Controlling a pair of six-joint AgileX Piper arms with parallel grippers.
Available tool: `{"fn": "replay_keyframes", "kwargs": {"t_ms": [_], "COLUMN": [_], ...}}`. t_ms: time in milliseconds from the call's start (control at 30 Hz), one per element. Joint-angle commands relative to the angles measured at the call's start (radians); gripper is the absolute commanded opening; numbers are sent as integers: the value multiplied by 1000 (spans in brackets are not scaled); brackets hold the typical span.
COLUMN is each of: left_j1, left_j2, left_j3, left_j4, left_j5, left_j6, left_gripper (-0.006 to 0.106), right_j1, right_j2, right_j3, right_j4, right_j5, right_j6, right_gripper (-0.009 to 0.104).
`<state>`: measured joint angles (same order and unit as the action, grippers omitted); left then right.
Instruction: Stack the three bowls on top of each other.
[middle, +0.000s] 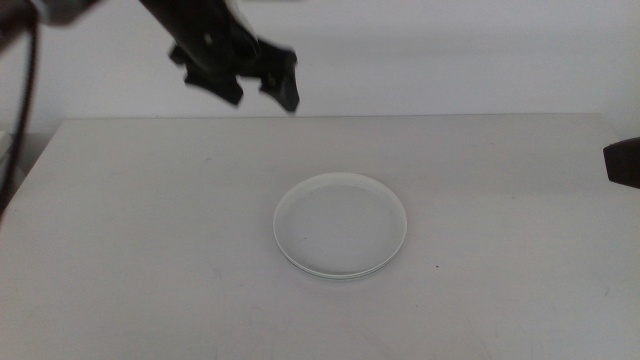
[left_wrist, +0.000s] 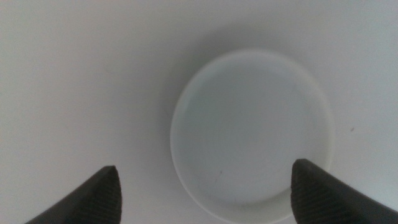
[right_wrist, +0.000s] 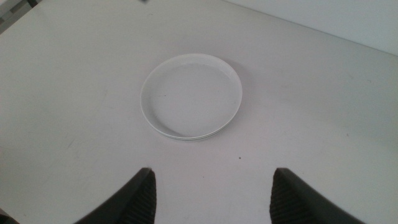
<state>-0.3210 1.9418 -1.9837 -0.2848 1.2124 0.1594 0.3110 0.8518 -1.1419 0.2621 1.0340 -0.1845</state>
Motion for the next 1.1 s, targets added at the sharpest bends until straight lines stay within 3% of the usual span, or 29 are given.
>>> {"fn": "replay_keyframes", "kwargs": {"t_ms": [0, 133, 367, 633, 800, 1067], "left_j1": [2, 2, 2, 2, 2, 4], "left_j2": [-89, -132, -192, -293, -408, -549], "left_j3": [-67, -79, -79, -51, 68, 219], "left_j4": [-12, 18, 183, 210, 279, 415], "left_j5": [-8, -1, 11, 94, 68, 50], "left_j6": [-1, -1, -105, -140, -190, -214], "left_gripper": [105, 105, 105, 105, 105, 105], "right_j1": [-8, -8, -8, -8, -8, -9], "right_j2": [-2, -2, -2, -2, -2, 116], "right_j3": [-24, -24, -24, -24, -24, -41], "right_j4": [4, 4, 4, 11, 11, -64], "right_j5": [-60, -60, -60, -63, -114, -168], "right_j6": [-9, -9, -9, -9, -11, 121], "right_gripper": [47, 47, 47, 47, 47, 47]}}
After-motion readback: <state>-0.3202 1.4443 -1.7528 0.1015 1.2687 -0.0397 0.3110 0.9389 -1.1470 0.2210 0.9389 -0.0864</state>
